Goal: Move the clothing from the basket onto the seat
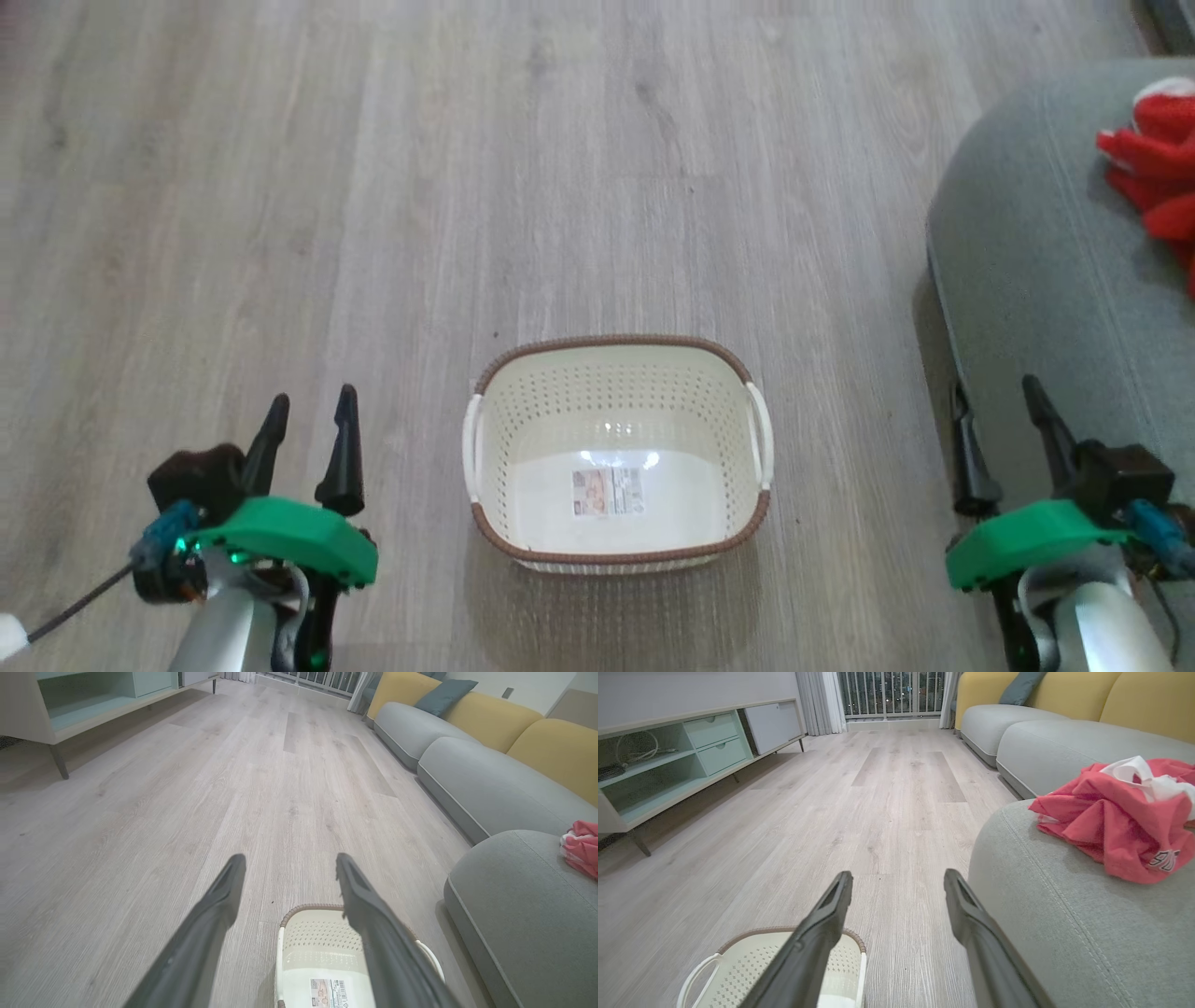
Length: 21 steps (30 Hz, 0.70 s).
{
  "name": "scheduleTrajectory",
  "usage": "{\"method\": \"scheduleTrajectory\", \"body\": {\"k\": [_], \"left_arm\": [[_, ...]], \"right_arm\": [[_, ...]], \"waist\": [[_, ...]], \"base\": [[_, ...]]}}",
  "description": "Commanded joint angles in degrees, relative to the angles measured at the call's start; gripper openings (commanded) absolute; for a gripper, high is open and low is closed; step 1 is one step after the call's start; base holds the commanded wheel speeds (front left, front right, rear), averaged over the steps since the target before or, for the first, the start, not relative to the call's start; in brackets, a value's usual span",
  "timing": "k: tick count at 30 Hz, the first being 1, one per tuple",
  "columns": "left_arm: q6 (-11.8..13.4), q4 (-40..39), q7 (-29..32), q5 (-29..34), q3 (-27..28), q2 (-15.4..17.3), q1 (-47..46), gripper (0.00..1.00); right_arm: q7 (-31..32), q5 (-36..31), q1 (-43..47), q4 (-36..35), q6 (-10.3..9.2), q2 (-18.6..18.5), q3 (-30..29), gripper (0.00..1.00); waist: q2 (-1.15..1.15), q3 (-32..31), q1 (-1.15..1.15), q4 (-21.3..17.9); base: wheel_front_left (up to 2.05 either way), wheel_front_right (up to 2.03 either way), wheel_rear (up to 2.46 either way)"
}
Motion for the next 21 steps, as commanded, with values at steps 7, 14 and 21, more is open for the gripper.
{"method": "scheduleTrajectory", "body": {"k": [7,14,21], "left_arm": [[-1.7,-1.8,-0.6,4.8,5.5,-1.3,-1.1,1.00],[-2.8,-1.8,-0.6,7.9,7.7,-2.2,-1.1,1.00],[-3.5,0.8,0.1,9.4,6.5,-3.0,0.5,0.00]], "right_arm": [[-0.4,-1.5,0.1,0.4,-0.02,0.5,1.2,1.00],[-0.4,-1.6,-0.3,0.9,-0.02,0.7,2.1,1.00],[0.0,-0.8,0.6,2.9,0.00,0.8,2.4,0.00]], "waist": [[-0.01,-2.4,0.01,1.8],[-0.01,-2.7,0.01,1.6],[-0.01,-2.7,0.01,1.8]], "base": [[0.00,0.00,0.00],[0.00,0.00,0.00],[0.00,0.00,0.00]]}}
